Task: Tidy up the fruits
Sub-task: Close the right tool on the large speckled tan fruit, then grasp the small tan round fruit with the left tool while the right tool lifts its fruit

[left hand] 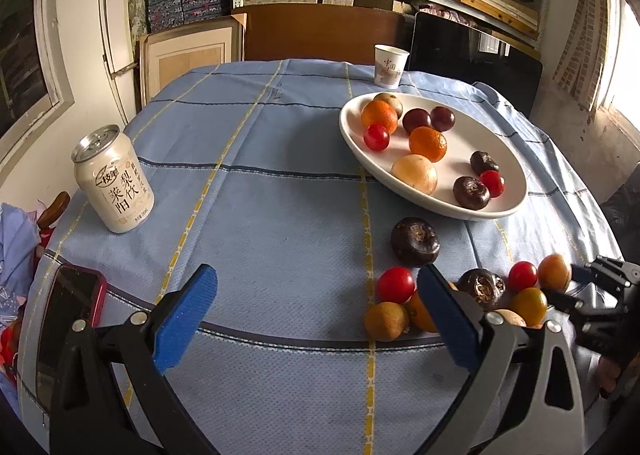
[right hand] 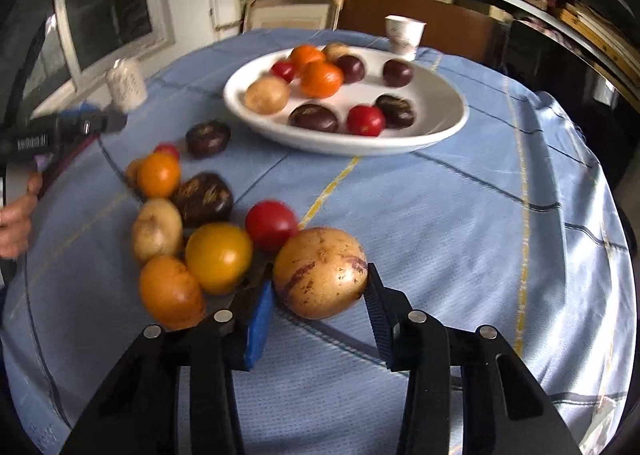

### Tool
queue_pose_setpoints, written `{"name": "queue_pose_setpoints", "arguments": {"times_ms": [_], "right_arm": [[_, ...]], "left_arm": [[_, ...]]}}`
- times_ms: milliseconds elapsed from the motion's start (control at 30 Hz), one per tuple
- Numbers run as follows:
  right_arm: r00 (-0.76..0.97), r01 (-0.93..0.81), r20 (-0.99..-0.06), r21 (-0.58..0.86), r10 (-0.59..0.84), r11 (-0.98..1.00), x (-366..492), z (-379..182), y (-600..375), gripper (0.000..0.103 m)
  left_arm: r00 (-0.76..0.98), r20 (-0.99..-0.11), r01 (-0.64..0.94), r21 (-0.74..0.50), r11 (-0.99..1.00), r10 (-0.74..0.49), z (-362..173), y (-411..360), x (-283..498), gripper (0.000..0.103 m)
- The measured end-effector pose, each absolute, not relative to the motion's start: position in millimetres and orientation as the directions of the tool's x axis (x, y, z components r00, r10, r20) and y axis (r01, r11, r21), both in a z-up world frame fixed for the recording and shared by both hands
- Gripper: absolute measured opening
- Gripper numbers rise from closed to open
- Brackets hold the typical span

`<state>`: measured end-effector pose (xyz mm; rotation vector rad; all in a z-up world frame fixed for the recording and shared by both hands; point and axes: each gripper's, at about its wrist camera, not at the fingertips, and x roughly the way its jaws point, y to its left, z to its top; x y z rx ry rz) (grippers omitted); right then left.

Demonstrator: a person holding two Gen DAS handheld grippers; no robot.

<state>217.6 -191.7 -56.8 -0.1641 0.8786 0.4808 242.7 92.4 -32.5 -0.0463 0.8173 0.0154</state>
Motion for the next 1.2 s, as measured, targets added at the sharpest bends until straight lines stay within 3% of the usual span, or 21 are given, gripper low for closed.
{"name": "queue_pose_setpoints", "arguments": {"times_ms": [167,233,333,567,733,1067,1133,1200], "right_arm": [[0.561,-0.421,-0.759,0.083,0.332,0.903,221.2,-52.9,-201.5,0.044],[0.560,-0.411,-0.760,0.088,0.328,0.907,223.0,-53.6,-203.2,0.044],[0.559,-0.401,-0.762,0.096,0.327,0.911,224.3,-53.6,-205.3,0.044],[0.552,-0.404,-0.769,0.091,0.322,0.910,223.9,-54.2,-204.0,0.044],[0.549,-0.401,-0.774,0.087,0.315,0.912,224.4,-54.7,-203.4,0.044],[0.542,-0.411,-0.779,0.081,0.315,0.908,222.2,-55.7,-200.8,0.044],[0.544,-0.407,-0.781,0.076,0.308,0.910,222.6,-56.1,-201.2,0.044],[0.543,-0.404,-0.780,0.082,0.311,0.911,223.5,-56.2,-202.3,0.044]], "left_arm": [[0.629,-0.771,0.083,-0.058,0.995,-0.097,-44.5,82.0,244.5,0.098],[0.627,-0.772,0.137,-0.027,0.990,-0.107,-47.8,74.5,239.8,0.082],[0.608,-0.784,0.190,-0.013,0.982,-0.128,-54.0,68.3,235.6,0.068],[0.599,-0.795,0.260,0.074,0.963,-0.101,-68.8,53.0,233.0,0.060],[0.576,-0.809,0.264,0.048,0.963,-0.118,-74.8,54.8,242.4,0.043],[0.569,-0.812,0.285,0.042,0.958,-0.133,-78.9,50.9,248.4,0.037],[0.570,-0.811,0.288,0.046,0.956,-0.133,-78.7,49.9,247.0,0.028],[0.579,-0.807,0.283,0.066,0.957,-0.116,-78.3,47.3,244.5,0.028]]}}
